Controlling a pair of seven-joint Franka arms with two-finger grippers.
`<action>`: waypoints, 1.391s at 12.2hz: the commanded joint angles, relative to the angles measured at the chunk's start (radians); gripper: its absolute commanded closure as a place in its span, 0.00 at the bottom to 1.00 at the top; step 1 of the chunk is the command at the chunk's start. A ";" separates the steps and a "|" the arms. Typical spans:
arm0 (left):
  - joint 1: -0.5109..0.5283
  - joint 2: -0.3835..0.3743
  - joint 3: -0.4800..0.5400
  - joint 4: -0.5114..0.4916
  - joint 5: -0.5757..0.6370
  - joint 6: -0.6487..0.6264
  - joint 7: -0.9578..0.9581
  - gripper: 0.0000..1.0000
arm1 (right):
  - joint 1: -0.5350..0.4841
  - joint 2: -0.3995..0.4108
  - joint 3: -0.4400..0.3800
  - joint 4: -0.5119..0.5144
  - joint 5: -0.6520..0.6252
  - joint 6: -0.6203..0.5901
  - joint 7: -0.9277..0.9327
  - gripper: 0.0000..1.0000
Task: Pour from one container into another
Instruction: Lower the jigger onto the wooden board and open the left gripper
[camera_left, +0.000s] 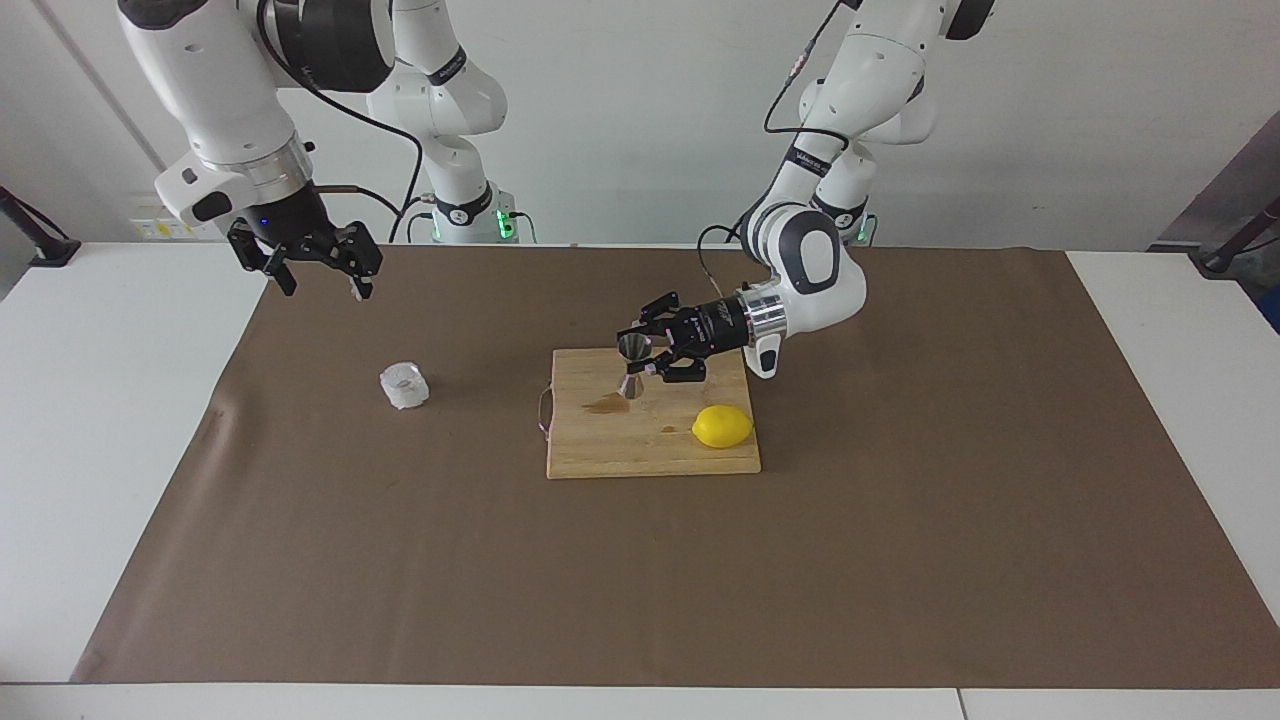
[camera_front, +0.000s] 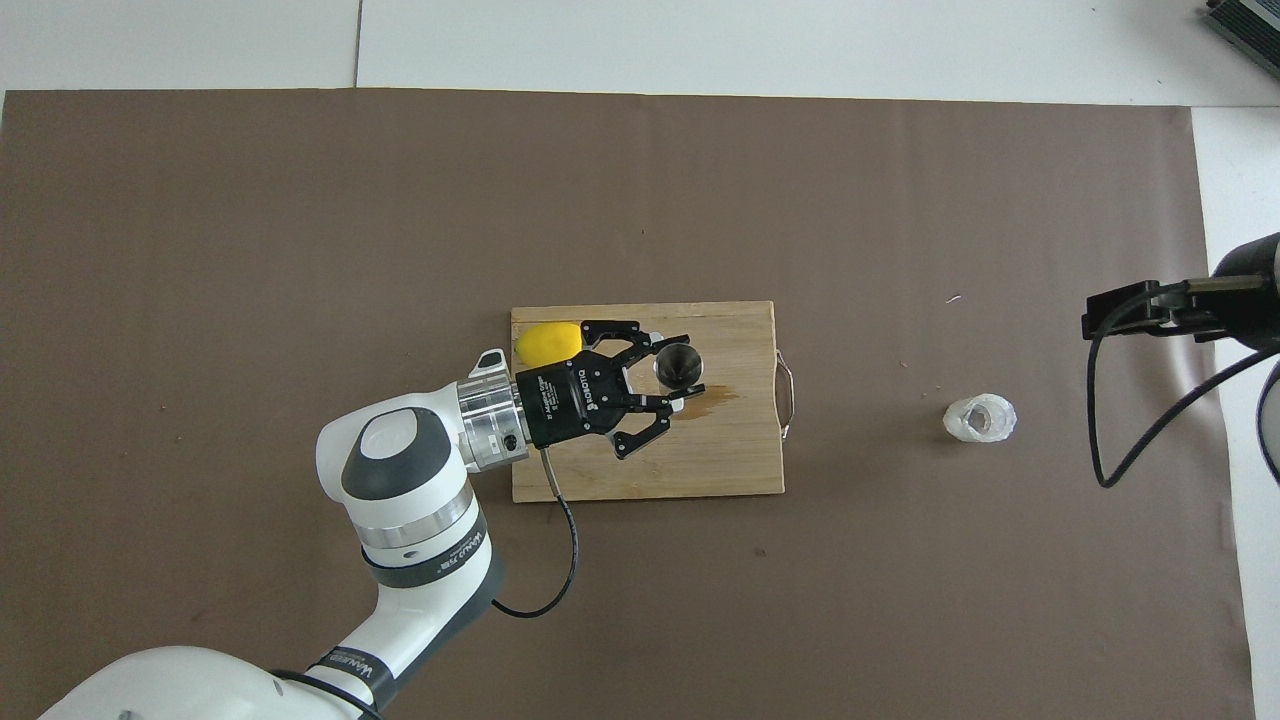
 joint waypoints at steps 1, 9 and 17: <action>-0.027 -0.038 0.019 -0.076 -0.070 0.014 0.089 1.00 | -0.010 -0.011 0.005 0.000 0.013 -0.013 0.014 0.00; -0.077 -0.017 0.021 -0.114 -0.238 0.036 0.235 1.00 | -0.010 -0.011 0.005 0.000 0.015 -0.013 0.014 0.00; -0.096 0.001 0.021 -0.110 -0.246 0.099 0.243 1.00 | -0.010 -0.011 0.007 0.000 0.013 -0.009 0.013 0.00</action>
